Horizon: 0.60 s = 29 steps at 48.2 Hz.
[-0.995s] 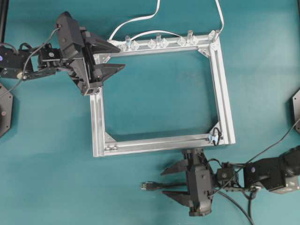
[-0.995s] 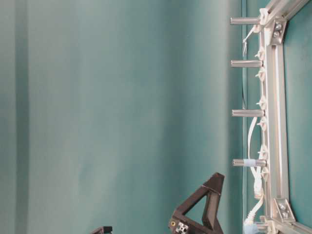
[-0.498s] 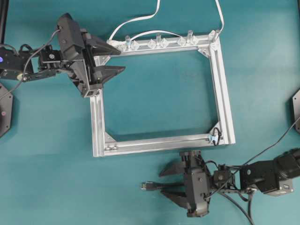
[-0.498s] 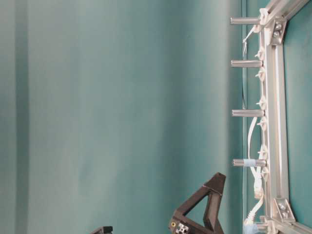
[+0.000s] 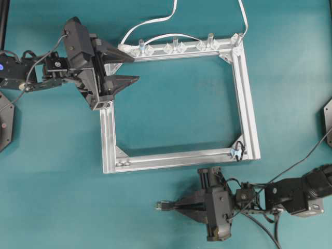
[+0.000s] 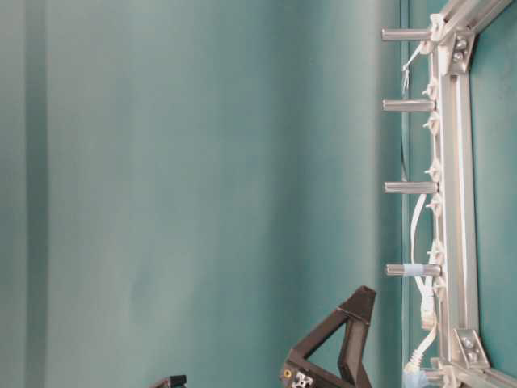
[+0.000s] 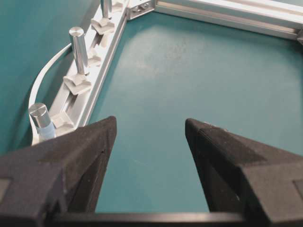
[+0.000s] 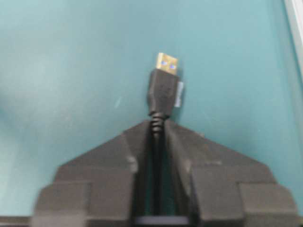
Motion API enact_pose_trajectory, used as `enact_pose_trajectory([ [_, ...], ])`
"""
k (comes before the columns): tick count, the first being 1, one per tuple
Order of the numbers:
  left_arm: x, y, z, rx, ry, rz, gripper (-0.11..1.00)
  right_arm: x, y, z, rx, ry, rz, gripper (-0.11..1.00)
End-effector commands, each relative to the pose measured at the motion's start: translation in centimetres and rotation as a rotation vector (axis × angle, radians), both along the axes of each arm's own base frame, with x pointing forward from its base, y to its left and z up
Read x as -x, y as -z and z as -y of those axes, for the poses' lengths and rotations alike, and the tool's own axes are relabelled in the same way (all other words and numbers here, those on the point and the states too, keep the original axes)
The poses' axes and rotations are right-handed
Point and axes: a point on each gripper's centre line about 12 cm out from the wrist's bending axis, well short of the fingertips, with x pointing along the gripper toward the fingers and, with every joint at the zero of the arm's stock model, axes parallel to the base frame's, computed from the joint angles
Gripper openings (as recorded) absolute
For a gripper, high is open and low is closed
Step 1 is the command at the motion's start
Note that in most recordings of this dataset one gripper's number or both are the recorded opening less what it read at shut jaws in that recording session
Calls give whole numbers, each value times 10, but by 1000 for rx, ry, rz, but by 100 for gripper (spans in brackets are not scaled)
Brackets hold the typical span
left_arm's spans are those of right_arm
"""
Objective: Insert the wire through the string loop located on the right side.
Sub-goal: 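Lower the open right gripper around the USB cable behind the plug, then close the right gripper on the cable just behind the USB plug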
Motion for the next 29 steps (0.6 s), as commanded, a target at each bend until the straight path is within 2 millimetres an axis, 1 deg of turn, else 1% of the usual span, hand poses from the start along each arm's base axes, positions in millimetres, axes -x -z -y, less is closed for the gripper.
enact_pose_trajectory([
  [1,-4,-9,1,-2,4,28,69,-7,-6,9,-10,29,13,11],
  [5,-4,-8,1,2,5,20,69,-8,-5,13,-13,40,3,11],
  [10,-4,-7,2,7,7,13,69,-7,-3,13,-13,32,-18,11],
  [17,-4,-7,3,7,11,13,69,-5,-4,12,-19,23,-33,11],
  [29,-4,-7,3,9,9,12,69,-3,-28,12,-42,18,9,11],
])
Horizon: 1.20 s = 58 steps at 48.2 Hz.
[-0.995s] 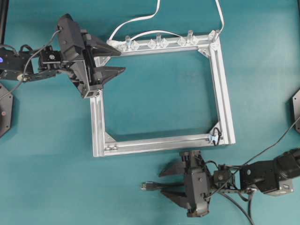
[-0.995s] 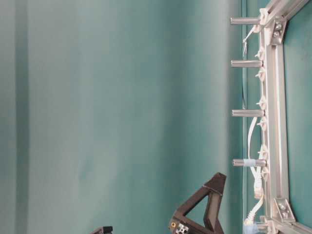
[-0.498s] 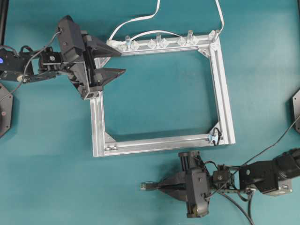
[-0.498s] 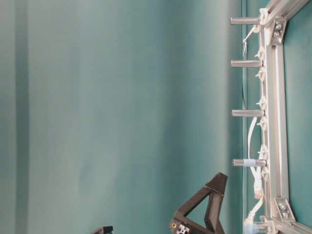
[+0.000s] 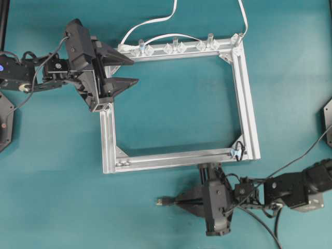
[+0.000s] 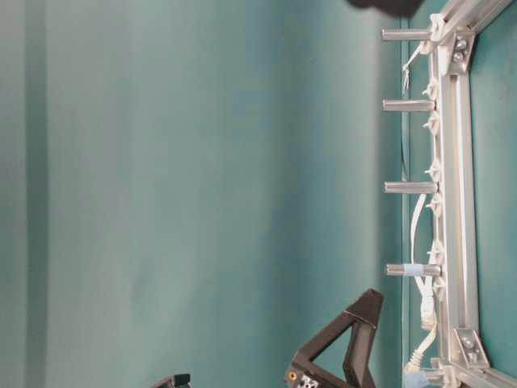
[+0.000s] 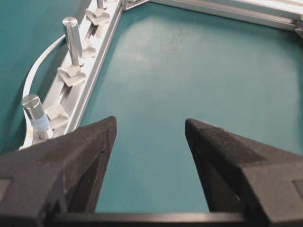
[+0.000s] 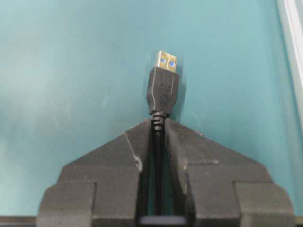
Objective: Insert the wire through the string loop located on the right side.
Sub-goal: 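Close the right gripper on the cable just behind the USB plug, then lift the cable and carry it right toward the frame's lower-right corner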
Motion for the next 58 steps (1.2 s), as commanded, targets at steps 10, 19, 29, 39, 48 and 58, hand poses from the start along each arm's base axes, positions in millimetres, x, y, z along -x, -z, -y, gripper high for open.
enact_pose_trajectory([
  [10,-4,-9,0,-2,2,31,69,0,-43,1,-53,-5,69,11],
  [19,-4,-9,0,-4,3,31,69,3,-52,-1,-71,-21,59,11],
  [29,-4,-9,1,-3,3,31,69,3,-51,-2,-72,-26,51,11],
  [39,-4,-9,0,-4,3,31,69,5,-53,-2,-74,-31,48,11],
  [48,-3,-8,0,-1,2,27,68,18,-55,-7,-81,-69,13,11],
  [58,-4,-9,0,-2,2,30,68,44,-57,-8,-77,-107,-8,11],
])
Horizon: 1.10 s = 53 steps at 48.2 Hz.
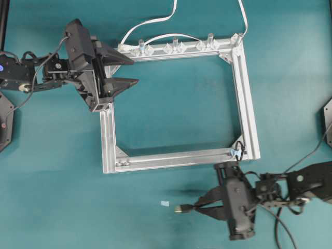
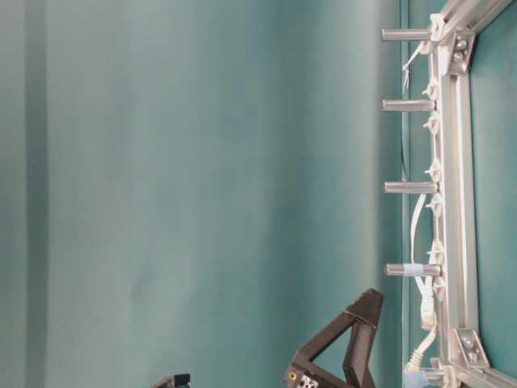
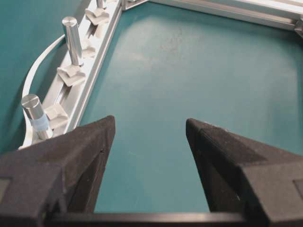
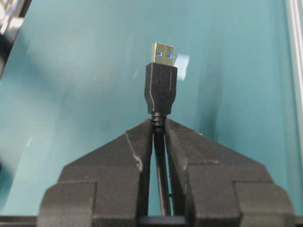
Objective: Insert the wire through the string loop located on the right side.
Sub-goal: 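Lift the cable and carry it right toward the frame's lower-right corner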
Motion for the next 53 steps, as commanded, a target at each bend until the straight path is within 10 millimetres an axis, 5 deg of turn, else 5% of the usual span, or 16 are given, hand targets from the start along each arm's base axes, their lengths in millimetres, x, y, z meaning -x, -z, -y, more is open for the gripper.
enact_pose_trajectory([
  [1,-4,-9,0,-4,3,32,68,10,-16,-1,-18,-18,32,11],
  [53,-6,-10,7,-4,26,35,68,128,-26,46,-66,-139,-116,11],
])
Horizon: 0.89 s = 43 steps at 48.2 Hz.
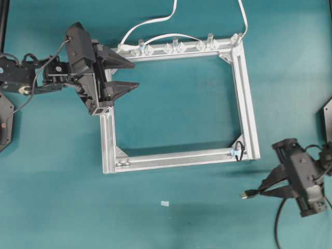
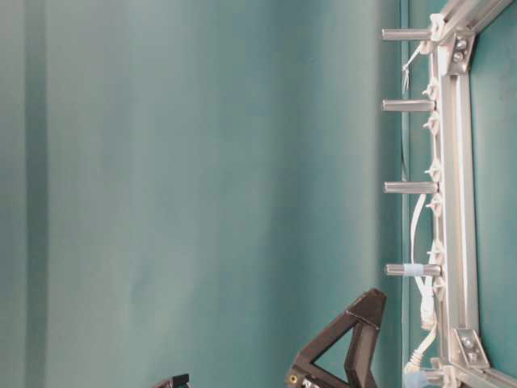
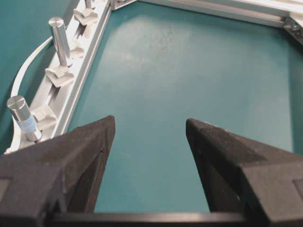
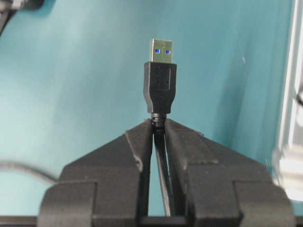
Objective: Insert the wire through the string loop located on the right side.
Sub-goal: 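Lift the cable and carry it right toward the frame's lower-right corner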
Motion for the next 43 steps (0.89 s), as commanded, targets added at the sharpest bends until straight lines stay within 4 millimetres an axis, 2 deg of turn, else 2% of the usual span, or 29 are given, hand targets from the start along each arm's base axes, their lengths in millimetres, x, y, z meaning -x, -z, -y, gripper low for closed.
enact_pose_trajectory([
  [1,-5,-10,1,-2,5,33,68,5,-6,2,-15,-6,25,11],
  [9,-5,-10,2,-3,7,32,68,15,-3,8,-17,-7,19,11],
  [17,-5,-10,2,-2,7,34,68,17,1,14,-12,8,-2,11],
  [28,-5,-10,2,15,1,36,68,12,2,34,-6,95,2,11],
  [43,-4,-9,2,36,-10,38,68,17,-3,59,19,121,-3,11],
])
